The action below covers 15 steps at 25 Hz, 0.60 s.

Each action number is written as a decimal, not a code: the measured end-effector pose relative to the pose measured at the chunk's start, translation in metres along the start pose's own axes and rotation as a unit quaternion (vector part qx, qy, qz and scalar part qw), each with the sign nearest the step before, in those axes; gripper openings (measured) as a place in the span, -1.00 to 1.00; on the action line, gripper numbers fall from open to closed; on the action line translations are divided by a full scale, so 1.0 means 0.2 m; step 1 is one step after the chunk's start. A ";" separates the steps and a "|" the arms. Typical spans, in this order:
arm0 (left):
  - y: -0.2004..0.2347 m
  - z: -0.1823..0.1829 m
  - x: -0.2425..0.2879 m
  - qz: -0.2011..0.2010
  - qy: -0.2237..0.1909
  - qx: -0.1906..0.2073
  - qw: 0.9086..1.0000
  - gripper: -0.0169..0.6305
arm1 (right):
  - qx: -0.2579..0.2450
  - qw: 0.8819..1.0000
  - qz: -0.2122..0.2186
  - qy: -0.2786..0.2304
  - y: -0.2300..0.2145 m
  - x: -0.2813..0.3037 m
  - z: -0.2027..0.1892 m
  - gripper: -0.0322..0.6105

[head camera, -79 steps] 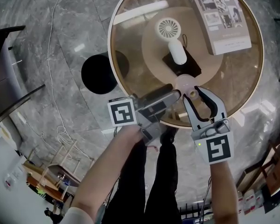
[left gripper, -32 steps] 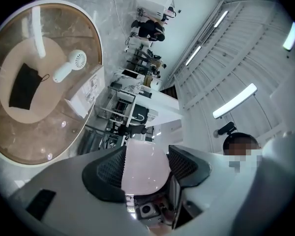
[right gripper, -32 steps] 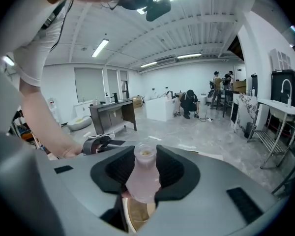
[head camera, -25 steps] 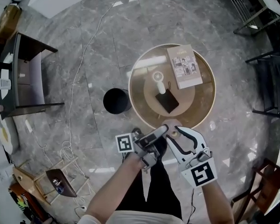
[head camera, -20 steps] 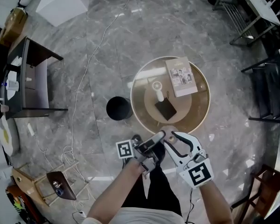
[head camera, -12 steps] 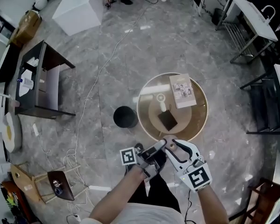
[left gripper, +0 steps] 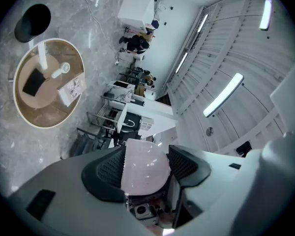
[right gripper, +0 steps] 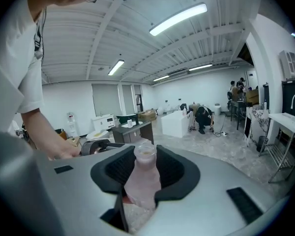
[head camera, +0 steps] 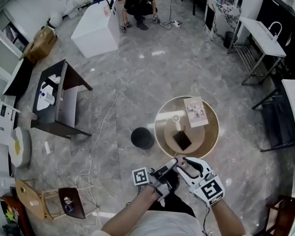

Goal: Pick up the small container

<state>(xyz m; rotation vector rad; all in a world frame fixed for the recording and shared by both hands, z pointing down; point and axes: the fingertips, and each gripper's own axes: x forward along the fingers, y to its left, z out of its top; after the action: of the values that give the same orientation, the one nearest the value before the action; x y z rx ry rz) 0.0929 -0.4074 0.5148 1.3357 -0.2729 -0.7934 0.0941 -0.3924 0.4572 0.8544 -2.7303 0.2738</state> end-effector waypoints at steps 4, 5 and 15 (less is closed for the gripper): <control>-0.16 -0.07 -0.09 -0.002 0.015 0.001 1.000 -0.08 | -0.002 1.000 -0.013 -0.008 0.15 -0.03 0.12 -0.44; -0.21 -0.08 -0.12 -0.002 0.019 0.001 1.000 -0.08 | -0.001 1.000 -0.017 -0.011 0.20 -0.04 0.15 -0.44; -0.56 -0.20 -0.43 -0.002 0.069 -0.015 0.998 -0.09 | -0.004 0.998 -0.064 -0.012 0.62 -0.05 0.37 -0.44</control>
<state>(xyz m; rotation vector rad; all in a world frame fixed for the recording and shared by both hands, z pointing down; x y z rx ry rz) 0.0151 -0.3238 0.4230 1.3558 -0.1490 -0.7028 0.0157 -0.3066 0.3720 1.0330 -2.6824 0.2278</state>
